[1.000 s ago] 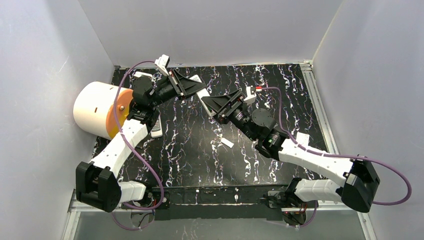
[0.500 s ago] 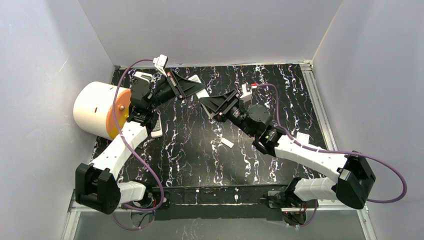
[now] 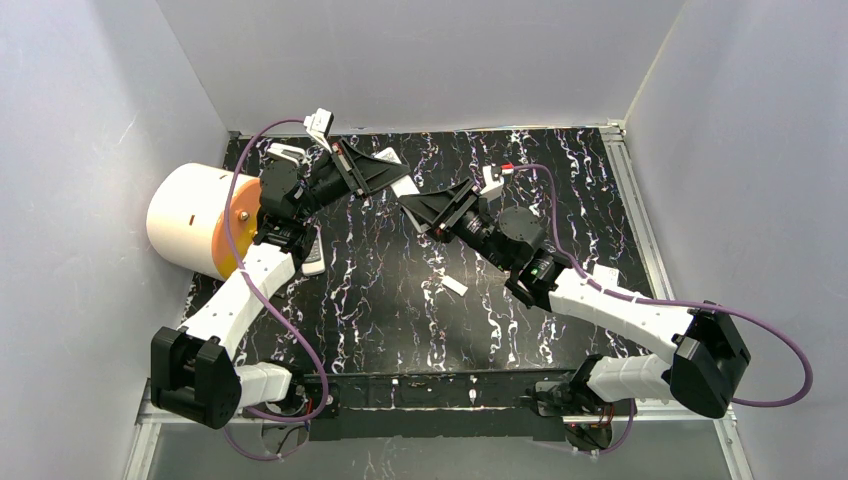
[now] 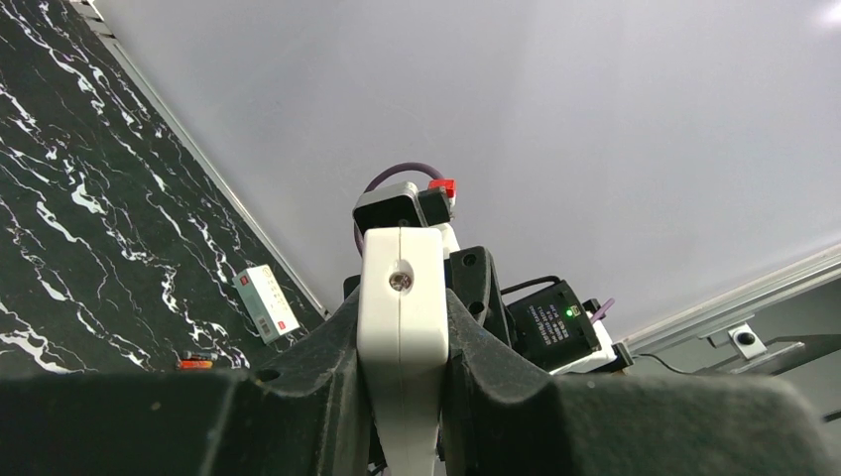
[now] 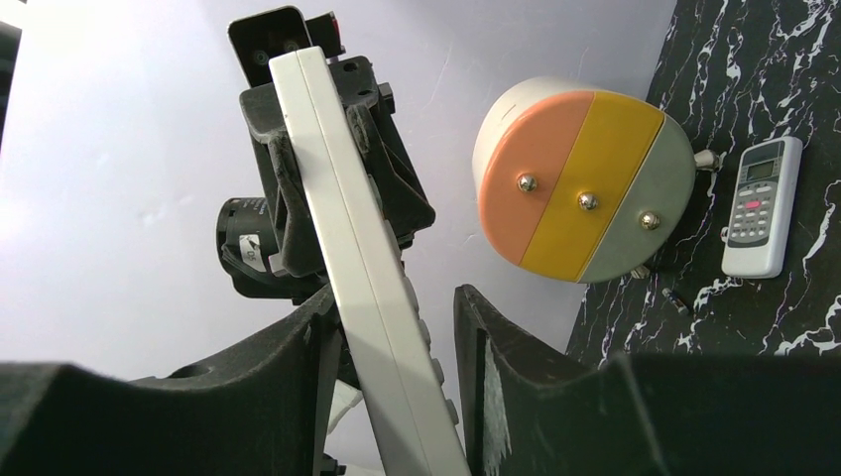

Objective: Load the batteries into the remote control

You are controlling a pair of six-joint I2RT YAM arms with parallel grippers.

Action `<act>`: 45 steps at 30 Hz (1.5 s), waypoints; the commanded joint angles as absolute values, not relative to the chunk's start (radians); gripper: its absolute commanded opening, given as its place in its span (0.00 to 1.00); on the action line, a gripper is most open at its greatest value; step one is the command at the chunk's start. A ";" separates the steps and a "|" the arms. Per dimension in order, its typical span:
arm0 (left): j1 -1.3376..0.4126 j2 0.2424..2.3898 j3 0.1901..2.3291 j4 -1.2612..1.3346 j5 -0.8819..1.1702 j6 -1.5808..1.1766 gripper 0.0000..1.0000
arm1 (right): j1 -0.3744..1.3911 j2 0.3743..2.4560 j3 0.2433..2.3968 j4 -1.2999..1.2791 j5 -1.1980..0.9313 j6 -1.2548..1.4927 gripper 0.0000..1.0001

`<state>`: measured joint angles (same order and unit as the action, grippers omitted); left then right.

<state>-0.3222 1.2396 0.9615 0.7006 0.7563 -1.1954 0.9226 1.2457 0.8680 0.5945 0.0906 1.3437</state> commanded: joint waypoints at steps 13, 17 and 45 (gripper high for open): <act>-0.322 1.244 0.993 0.740 0.780 -1.308 0.00 | 0.914 1.260 0.847 0.777 0.032 1.296 0.32; -0.323 1.245 0.993 0.740 0.774 -1.376 0.00 | 0.913 1.269 0.822 0.813 0.034 1.297 0.33; -0.324 1.236 0.965 0.724 0.768 -1.349 0.00 | 0.853 1.200 0.798 0.771 -0.080 1.180 0.46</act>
<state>-0.3187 1.2575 0.9550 0.7017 0.7525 -1.3621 0.8555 1.2171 0.7868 0.7803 -0.0311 1.2572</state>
